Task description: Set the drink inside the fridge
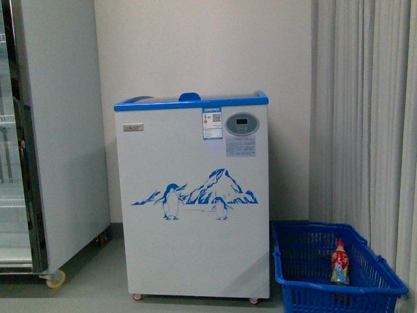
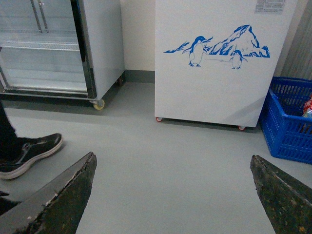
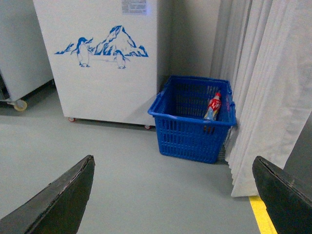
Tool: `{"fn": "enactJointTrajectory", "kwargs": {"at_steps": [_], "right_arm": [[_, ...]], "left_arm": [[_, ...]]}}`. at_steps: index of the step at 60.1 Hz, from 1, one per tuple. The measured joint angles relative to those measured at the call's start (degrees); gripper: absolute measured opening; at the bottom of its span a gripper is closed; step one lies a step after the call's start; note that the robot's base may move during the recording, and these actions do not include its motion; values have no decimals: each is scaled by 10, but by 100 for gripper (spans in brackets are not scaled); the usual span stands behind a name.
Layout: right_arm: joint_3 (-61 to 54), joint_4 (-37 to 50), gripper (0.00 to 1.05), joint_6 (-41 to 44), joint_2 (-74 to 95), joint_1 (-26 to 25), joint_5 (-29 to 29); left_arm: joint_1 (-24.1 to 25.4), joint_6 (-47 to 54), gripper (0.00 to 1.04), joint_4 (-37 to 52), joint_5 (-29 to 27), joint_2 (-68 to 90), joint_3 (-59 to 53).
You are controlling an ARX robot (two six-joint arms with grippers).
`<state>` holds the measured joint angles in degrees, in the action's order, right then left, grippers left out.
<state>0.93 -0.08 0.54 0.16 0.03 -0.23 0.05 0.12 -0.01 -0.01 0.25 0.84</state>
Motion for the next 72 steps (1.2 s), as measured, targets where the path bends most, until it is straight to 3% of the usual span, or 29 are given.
{"fn": "enactJointTrajectory", "kwargs": {"at_steps": [72], "right_arm": [[0, 0, 97, 0, 0, 0, 2]], "left_arm": [[0, 0, 97, 0, 0, 0, 0]]}}
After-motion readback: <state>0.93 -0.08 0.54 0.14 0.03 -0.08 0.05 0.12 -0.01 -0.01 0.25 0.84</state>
